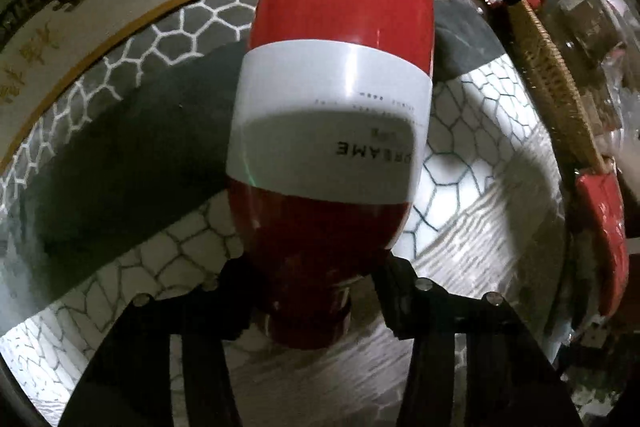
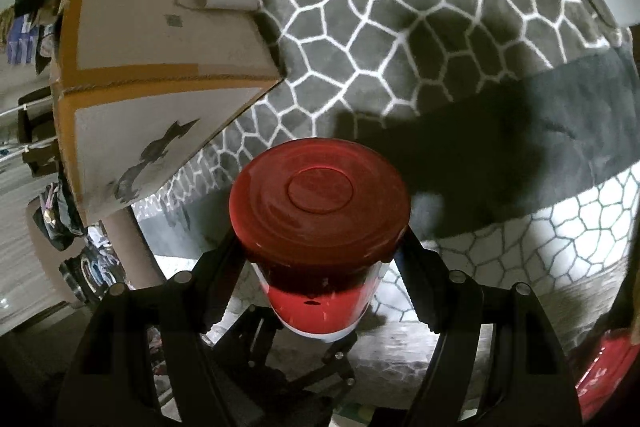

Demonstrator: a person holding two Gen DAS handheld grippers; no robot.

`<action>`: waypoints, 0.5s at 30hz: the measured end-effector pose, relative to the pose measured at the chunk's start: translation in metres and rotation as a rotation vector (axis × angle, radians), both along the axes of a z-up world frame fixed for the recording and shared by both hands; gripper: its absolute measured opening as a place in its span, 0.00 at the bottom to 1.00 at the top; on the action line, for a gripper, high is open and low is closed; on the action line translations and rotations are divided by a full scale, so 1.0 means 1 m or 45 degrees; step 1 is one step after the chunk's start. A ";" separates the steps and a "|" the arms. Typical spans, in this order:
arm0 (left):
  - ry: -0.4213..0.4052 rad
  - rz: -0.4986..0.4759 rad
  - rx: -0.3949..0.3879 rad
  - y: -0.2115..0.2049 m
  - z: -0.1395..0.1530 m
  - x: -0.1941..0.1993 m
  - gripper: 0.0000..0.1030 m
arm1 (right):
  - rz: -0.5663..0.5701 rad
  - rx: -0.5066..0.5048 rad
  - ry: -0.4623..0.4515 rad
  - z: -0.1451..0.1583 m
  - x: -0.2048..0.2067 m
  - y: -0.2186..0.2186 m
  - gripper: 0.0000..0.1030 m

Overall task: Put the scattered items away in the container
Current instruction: 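Carry the red bottle over the box and lower it beside the white roll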

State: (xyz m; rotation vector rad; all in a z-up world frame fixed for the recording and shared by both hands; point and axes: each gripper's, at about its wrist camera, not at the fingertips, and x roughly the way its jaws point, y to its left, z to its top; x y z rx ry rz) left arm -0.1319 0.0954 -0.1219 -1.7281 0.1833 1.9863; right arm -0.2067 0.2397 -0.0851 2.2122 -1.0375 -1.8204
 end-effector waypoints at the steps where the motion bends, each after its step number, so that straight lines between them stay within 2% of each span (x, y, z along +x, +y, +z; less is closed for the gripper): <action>1: 0.006 0.000 0.002 -0.003 0.008 0.001 0.48 | 0.004 -0.010 0.008 0.006 0.000 -0.002 0.69; 5: 0.070 0.033 0.028 -0.027 0.059 0.001 0.48 | 0.052 -0.061 0.088 0.049 -0.007 -0.018 0.69; 8: 0.129 0.096 0.047 -0.049 0.107 -0.005 0.48 | 0.117 -0.093 0.175 0.097 -0.024 -0.039 0.69; 11: 0.183 0.204 0.076 -0.079 0.153 -0.027 0.48 | 0.210 -0.107 0.271 0.147 -0.057 -0.068 0.69; 15: 0.233 0.360 0.102 -0.123 0.189 -0.075 0.48 | 0.375 -0.098 0.393 0.199 -0.122 -0.130 0.69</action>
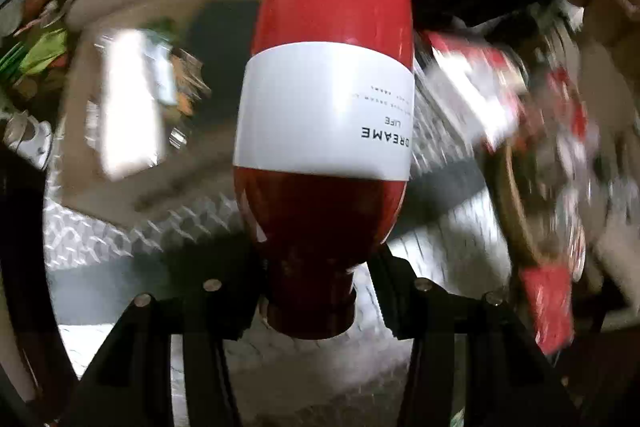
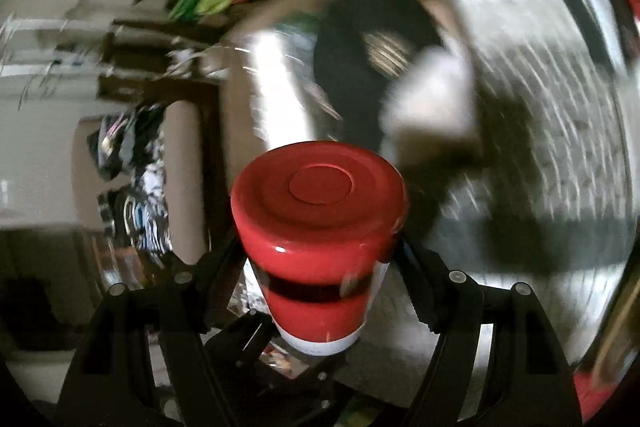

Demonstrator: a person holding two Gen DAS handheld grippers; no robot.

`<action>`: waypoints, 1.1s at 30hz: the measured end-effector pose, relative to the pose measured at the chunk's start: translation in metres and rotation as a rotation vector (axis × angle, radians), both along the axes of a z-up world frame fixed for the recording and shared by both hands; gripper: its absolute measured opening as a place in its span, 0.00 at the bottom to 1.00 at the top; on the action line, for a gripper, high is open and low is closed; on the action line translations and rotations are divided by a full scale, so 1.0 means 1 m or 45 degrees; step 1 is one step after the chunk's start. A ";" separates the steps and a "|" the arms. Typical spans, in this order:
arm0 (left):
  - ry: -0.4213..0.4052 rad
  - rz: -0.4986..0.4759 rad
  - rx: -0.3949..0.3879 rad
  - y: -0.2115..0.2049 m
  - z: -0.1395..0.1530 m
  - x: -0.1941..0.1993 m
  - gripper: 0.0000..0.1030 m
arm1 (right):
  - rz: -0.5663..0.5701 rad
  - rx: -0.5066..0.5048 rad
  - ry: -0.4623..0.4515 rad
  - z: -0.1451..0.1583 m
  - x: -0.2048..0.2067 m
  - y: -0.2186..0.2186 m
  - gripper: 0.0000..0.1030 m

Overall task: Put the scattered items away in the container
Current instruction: 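Carry the red bottle over the box and lower it beside the white roll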

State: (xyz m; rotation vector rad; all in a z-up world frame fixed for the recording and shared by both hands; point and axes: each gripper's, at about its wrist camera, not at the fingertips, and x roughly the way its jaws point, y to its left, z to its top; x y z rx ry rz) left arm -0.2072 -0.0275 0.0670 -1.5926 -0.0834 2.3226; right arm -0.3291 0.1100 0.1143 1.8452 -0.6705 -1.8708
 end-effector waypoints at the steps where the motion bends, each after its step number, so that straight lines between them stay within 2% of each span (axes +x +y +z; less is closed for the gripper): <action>1: 0.003 0.042 0.008 -0.011 0.003 -0.015 0.48 | 0.035 0.010 0.022 0.006 -0.021 -0.017 0.69; 3: 0.002 0.125 0.015 -0.031 0.001 -0.047 0.47 | 0.095 0.025 0.053 0.008 -0.062 -0.048 0.69; 6: -0.028 0.218 0.019 -0.061 -0.015 -0.094 0.45 | 0.132 0.053 0.076 -0.007 -0.118 -0.090 0.69; 10: -0.149 0.234 0.051 -0.085 -0.049 -0.136 0.44 | 0.128 0.120 0.050 -0.046 -0.168 -0.128 0.69; 13: -0.250 0.234 0.067 -0.096 -0.076 -0.151 0.44 | 0.128 0.181 0.021 -0.081 -0.185 -0.148 0.69; 16: -0.355 0.216 0.012 -0.093 -0.106 -0.156 0.44 | 0.137 0.282 -0.014 -0.115 -0.187 -0.155 0.69; 18: -0.392 0.243 0.020 -0.095 -0.116 -0.153 0.44 | 0.221 0.383 -0.020 -0.134 -0.184 -0.163 0.69; 20: -0.411 0.306 0.108 -0.104 -0.116 -0.147 0.44 | 0.266 0.435 0.025 -0.135 -0.183 -0.161 0.70; 22: -0.390 0.366 0.184 -0.119 -0.109 -0.138 0.47 | 0.245 0.411 0.101 -0.121 -0.183 -0.153 0.69; 26: -0.315 0.399 0.201 -0.133 -0.099 -0.128 0.48 | 0.105 0.275 0.226 -0.081 -0.177 -0.125 0.70; 27: -0.305 0.393 0.204 -0.132 -0.098 -0.127 0.48 | 0.076 0.217 0.251 -0.073 -0.175 -0.119 0.65; 28: -0.294 0.382 0.214 -0.130 -0.098 -0.128 0.48 | 0.067 0.152 0.256 -0.070 -0.174 -0.116 0.52; 30: -0.280 0.358 0.200 -0.122 -0.101 -0.132 0.48 | 0.106 0.086 0.228 -0.074 -0.175 -0.121 0.36; 33: -0.266 0.332 0.189 -0.112 -0.103 -0.144 0.48 | 0.186 0.185 0.208 -0.094 -0.179 -0.135 0.33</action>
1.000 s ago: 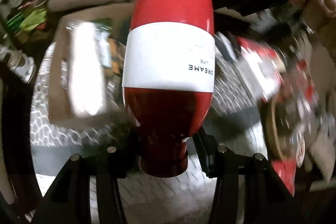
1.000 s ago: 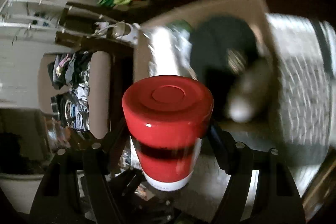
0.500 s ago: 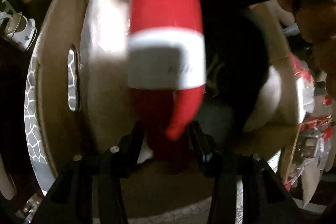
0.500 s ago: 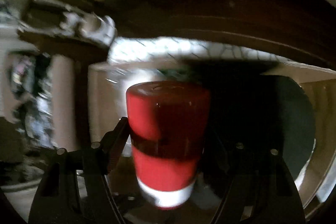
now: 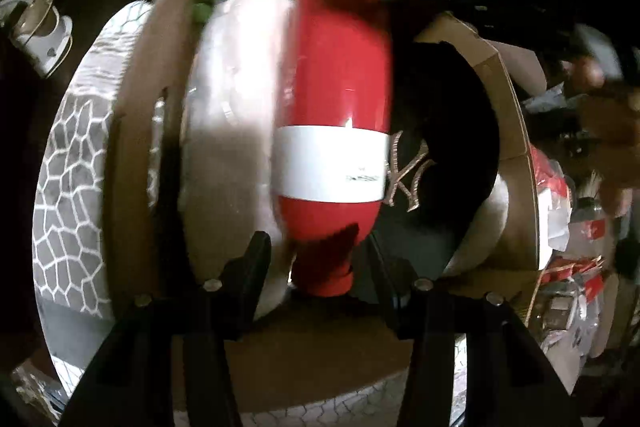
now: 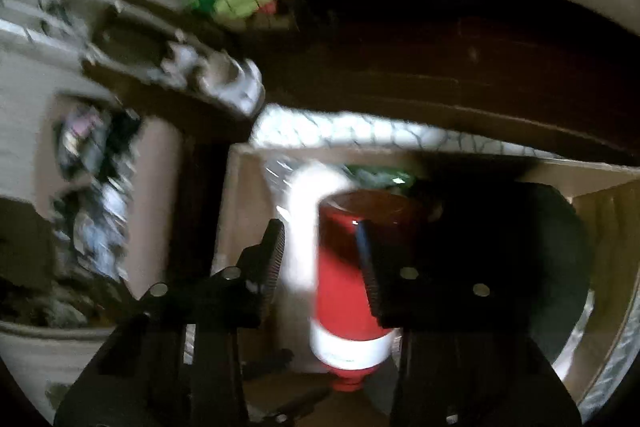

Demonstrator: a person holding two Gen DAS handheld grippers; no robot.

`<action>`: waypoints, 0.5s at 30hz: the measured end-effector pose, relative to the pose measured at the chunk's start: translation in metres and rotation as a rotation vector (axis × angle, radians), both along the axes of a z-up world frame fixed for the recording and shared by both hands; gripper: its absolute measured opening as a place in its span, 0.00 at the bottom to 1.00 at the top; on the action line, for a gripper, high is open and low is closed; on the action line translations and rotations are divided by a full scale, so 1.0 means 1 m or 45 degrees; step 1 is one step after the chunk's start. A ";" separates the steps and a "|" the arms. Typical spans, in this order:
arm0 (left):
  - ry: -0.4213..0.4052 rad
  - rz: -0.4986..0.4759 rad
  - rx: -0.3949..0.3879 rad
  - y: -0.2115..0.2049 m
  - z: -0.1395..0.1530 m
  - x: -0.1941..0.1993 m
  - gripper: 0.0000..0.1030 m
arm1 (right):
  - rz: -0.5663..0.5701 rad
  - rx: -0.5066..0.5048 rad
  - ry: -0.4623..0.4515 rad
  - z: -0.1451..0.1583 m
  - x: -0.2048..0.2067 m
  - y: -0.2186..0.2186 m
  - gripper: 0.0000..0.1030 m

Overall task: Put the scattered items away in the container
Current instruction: 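Carry the red bottle over the box and lower it beside the white roll, then open the left gripper to release the bottle into the box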

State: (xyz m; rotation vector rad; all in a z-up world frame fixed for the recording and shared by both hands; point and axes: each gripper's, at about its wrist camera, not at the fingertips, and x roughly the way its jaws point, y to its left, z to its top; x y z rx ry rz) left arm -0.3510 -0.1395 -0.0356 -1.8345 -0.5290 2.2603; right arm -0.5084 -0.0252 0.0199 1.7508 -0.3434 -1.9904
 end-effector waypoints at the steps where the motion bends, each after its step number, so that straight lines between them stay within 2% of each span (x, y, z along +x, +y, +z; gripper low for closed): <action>1: 0.003 -0.006 0.000 0.004 0.001 -0.004 0.48 | 0.000 0.032 0.002 -0.005 -0.002 -0.002 0.33; 5: -0.038 -0.043 -0.025 0.018 -0.007 -0.009 0.48 | -0.013 0.125 -0.026 -0.023 0.000 0.001 0.33; 8: -0.167 -0.075 -0.103 0.026 -0.036 -0.008 0.51 | 0.087 0.239 -0.023 -0.040 0.010 -0.006 0.36; 10: -0.212 -0.043 -0.075 0.022 -0.047 -0.005 0.51 | 0.110 0.257 -0.008 -0.039 0.012 -0.008 0.36; 12: -0.195 -0.027 -0.071 0.020 -0.041 -0.003 0.50 | 0.069 0.184 0.010 -0.029 0.015 -0.003 0.36; 15: -0.079 -0.040 -0.114 0.018 -0.017 0.004 0.50 | -0.041 0.054 0.061 -0.006 0.026 0.016 0.36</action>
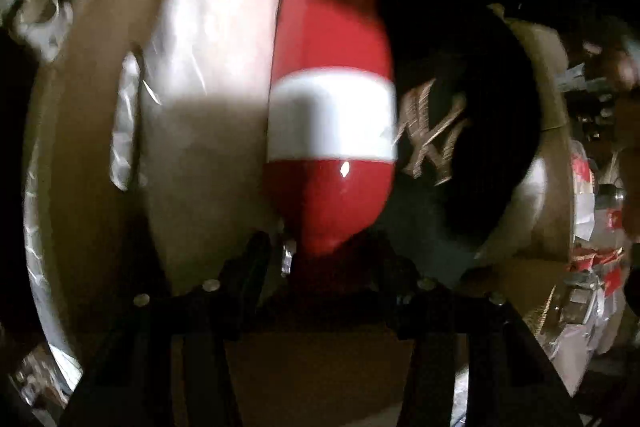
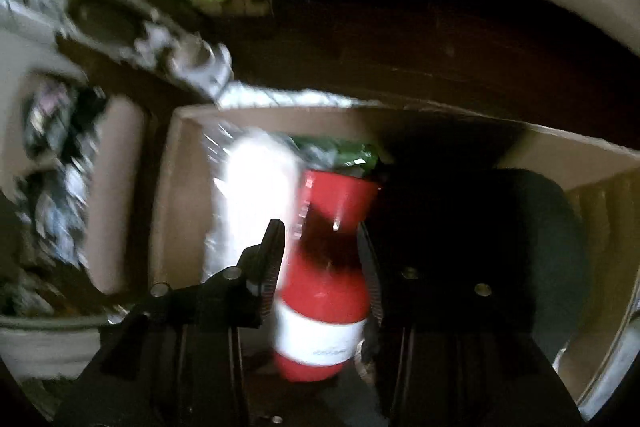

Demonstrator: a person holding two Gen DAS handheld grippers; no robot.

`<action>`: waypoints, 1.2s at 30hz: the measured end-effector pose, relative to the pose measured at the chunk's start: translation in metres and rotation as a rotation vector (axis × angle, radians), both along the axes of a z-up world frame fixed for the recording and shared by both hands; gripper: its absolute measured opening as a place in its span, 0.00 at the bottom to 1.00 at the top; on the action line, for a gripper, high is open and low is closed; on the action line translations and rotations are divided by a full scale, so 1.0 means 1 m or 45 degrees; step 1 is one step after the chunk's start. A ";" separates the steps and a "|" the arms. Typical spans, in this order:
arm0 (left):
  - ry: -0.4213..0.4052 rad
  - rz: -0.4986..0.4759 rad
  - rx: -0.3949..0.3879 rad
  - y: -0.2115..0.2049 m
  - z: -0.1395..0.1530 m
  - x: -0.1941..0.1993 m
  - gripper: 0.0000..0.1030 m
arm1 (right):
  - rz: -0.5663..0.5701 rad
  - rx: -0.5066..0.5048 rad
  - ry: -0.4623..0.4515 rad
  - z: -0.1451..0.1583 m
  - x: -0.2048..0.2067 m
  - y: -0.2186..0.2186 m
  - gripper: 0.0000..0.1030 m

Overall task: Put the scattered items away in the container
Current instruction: 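Open the left gripper to release the bottle into the box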

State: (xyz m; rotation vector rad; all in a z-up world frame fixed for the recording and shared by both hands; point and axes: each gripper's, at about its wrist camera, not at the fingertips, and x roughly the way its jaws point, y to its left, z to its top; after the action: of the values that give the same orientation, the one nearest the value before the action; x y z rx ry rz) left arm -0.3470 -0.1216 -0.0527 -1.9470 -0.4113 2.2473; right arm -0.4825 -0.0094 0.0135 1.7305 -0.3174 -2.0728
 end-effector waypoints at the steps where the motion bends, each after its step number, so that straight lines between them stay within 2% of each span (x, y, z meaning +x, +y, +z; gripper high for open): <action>1: 0.035 -0.002 -0.009 -0.002 0.008 0.003 0.50 | -0.021 -0.020 0.022 0.007 0.006 0.006 0.36; 4: 0.096 -0.009 -0.065 -0.005 0.028 0.009 0.54 | -0.082 -0.013 0.081 0.029 0.032 0.022 0.43; 6: 0.118 -0.018 -0.125 -0.004 0.039 0.013 0.59 | -0.086 0.088 0.128 0.040 0.056 0.028 0.43; 9: 0.139 0.009 -0.220 -0.003 0.054 0.018 0.60 | -0.100 0.213 0.124 0.047 0.091 0.038 0.56; 14: 0.096 0.071 -0.218 -0.015 0.073 0.015 0.60 | -0.189 0.304 0.055 0.052 0.140 0.062 0.54; 21: 0.148 0.035 -0.283 0.004 0.101 0.034 0.60 | -0.249 0.364 0.042 0.075 0.188 0.087 0.54; 27: 0.146 0.004 -0.316 0.018 0.108 0.056 0.60 | -0.247 0.380 0.063 0.092 0.216 0.095 0.54; 36: 0.166 0.002 -0.347 0.022 0.108 0.080 0.60 | -0.275 0.392 0.105 0.091 0.242 0.095 0.54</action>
State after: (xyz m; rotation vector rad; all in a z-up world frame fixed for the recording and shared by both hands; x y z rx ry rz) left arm -0.2668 -0.1001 0.0550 -1.8995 -0.0935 2.5270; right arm -0.2402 0.0860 0.1045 1.8435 -0.1732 -2.4498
